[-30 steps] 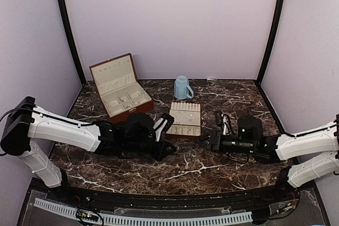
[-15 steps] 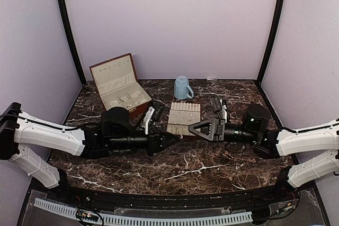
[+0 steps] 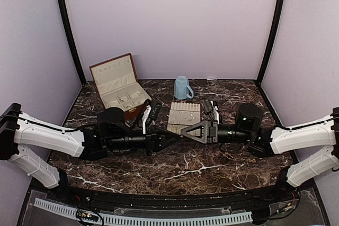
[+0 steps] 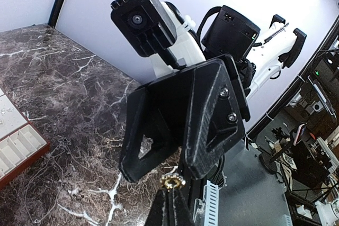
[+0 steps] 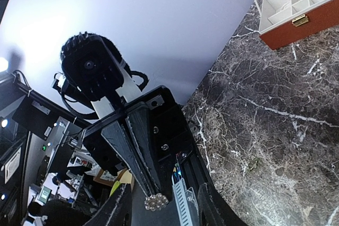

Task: Organize the mixed jewelry
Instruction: Pass from the left arm to the right, then insert the earring into the earring holder.

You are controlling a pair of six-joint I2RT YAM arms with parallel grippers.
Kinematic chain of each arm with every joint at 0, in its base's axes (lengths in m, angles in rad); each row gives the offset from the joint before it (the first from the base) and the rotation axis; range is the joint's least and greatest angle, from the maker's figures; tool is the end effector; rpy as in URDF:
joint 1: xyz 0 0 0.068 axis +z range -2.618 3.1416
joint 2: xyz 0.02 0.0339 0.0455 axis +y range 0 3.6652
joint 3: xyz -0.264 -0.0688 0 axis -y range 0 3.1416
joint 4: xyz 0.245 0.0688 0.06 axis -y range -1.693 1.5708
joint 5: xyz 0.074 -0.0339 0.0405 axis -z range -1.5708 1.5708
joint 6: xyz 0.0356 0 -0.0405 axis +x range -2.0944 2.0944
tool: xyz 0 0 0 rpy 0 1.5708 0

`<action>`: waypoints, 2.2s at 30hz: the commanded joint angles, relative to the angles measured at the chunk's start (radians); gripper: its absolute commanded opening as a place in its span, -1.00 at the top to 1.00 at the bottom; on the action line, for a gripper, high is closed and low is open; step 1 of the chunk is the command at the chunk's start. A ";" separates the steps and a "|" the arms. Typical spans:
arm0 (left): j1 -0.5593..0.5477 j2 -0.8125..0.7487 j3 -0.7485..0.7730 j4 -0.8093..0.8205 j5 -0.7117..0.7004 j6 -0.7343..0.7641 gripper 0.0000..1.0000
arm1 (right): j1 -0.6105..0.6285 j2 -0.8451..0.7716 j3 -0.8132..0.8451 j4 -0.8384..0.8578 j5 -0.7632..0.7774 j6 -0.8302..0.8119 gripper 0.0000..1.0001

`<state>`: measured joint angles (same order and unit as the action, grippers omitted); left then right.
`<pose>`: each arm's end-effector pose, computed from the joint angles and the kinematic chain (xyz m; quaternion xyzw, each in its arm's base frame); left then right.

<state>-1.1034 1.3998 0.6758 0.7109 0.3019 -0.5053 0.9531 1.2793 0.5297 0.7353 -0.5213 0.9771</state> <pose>0.1286 -0.2783 0.2549 0.3082 0.6413 -0.5745 0.4046 0.1415 0.2297 0.2419 -0.1727 0.6902 0.6621 0.2353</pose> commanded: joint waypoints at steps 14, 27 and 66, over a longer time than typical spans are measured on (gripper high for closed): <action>0.004 -0.039 -0.021 0.044 -0.017 -0.007 1.00 | 0.015 0.031 0.043 0.064 -0.074 0.008 0.46; 0.004 -0.033 -0.024 0.047 -0.024 -0.015 1.00 | 0.014 0.021 0.027 0.096 -0.072 0.026 0.60; 0.169 -0.193 0.045 -0.463 -0.134 0.038 -0.08 | -0.162 0.055 0.221 -0.564 0.194 -0.325 0.76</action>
<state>-1.0000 1.2232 0.6521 0.4637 0.1646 -0.5175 0.8146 1.3033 0.6674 0.3489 -0.4129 0.7765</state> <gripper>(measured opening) 0.538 0.120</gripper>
